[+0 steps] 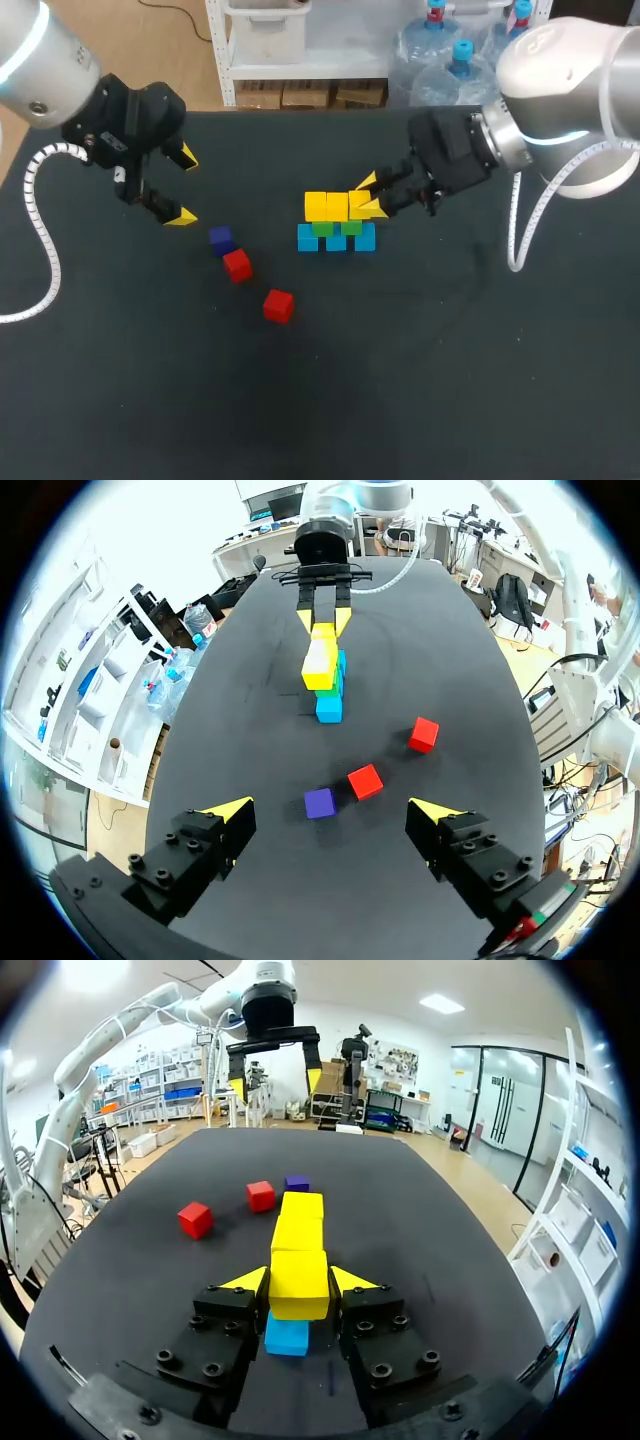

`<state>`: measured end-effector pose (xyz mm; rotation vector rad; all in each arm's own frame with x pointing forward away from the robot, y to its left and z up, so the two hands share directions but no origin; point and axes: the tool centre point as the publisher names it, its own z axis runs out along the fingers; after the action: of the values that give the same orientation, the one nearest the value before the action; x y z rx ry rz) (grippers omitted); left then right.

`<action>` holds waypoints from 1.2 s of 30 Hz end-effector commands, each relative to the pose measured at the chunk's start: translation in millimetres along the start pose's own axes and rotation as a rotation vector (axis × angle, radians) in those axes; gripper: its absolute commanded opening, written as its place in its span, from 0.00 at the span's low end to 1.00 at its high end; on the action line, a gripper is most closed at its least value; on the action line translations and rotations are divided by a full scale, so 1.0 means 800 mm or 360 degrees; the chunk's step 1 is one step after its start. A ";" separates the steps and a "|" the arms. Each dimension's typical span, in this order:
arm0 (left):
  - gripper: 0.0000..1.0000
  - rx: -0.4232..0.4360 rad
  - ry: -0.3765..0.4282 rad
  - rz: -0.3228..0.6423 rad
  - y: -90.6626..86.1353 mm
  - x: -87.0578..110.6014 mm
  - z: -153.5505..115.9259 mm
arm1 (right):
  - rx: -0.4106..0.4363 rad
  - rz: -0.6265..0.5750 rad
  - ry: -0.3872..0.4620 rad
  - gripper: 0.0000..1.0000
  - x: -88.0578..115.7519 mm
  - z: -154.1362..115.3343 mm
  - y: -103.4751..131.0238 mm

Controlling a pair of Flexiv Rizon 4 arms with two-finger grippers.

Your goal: Place the blue cubes, place green cubes on the blue cubes, place the yellow cubes on the green cubes, then place the red cubes on the yellow cubes, and place purple cube on the red cubes.

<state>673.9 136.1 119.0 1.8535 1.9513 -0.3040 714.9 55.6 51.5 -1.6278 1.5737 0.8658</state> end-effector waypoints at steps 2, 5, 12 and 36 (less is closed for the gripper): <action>1.00 0.0001 -0.0007 0.0006 0.001 0.002 0.000 | -0.0004 0.0001 -0.0001 0.13 0.000 0.001 -0.002; 1.00 0.0001 -0.0007 0.0006 0.001 0.002 0.000 | -0.0007 0.0002 0.0001 0.20 0.000 0.002 -0.003; 1.00 0.0001 -0.0007 0.0006 0.001 0.002 0.000 | -0.0008 0.0001 0.0001 0.22 0.000 0.003 -0.003; 1.00 0.0001 -0.0007 0.0006 0.001 0.002 0.000 | -0.0007 0.0006 0.0002 0.33 0.002 0.004 -0.005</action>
<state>673.9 136.1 119.0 1.8535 1.9513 -0.3040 718.1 57.4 50.3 -1.6304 1.5784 0.8695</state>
